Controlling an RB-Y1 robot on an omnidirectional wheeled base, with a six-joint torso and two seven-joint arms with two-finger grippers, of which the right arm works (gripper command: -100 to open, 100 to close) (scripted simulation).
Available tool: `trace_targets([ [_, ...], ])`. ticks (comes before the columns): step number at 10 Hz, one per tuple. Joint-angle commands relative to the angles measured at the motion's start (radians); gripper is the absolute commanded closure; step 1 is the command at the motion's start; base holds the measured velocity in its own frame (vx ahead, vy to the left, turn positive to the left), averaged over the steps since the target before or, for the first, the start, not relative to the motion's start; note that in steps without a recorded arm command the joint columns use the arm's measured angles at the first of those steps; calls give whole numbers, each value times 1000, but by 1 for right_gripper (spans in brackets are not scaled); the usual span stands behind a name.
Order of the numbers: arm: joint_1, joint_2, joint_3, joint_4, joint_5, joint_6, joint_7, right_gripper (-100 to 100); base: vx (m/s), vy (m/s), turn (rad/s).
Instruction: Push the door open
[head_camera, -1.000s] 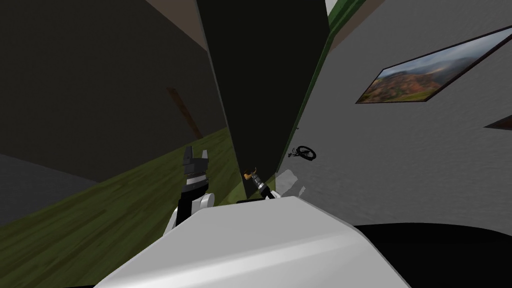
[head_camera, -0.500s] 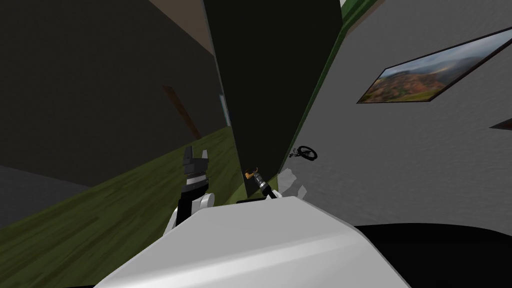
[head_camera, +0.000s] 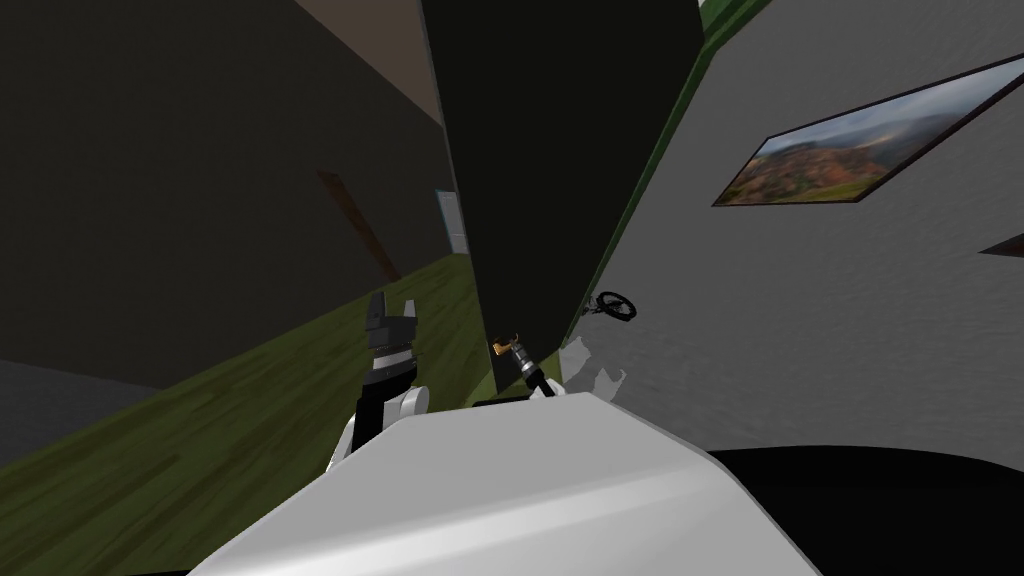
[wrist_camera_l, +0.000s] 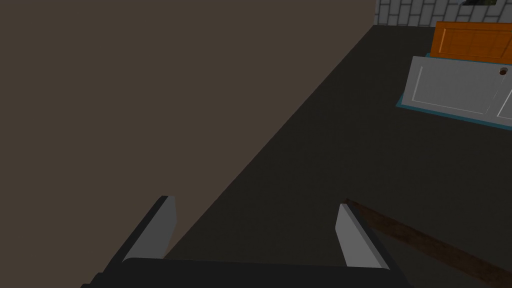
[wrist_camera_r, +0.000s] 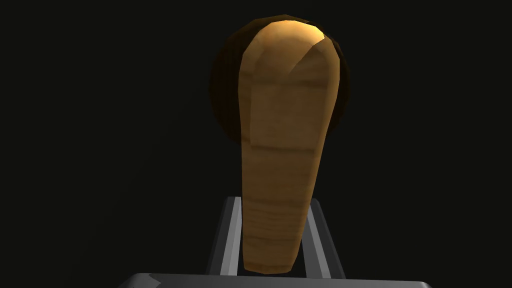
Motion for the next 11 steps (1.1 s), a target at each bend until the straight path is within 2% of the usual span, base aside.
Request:
trace_targets([
  [1, -7, -9, -28, 0, -8, -6, 2, 100, 108, 117, -29],
  [5, -15, 7, -84, 15, -21, -6, 17, 100, 118, 154, -52],
  [10, -27, 46, -160, 35, -39, -7, 36, 100, 115, 183, -68],
  [11, -24, 32, -158, 38, -40, -10, 33, 100, 62, 62, -49],
])
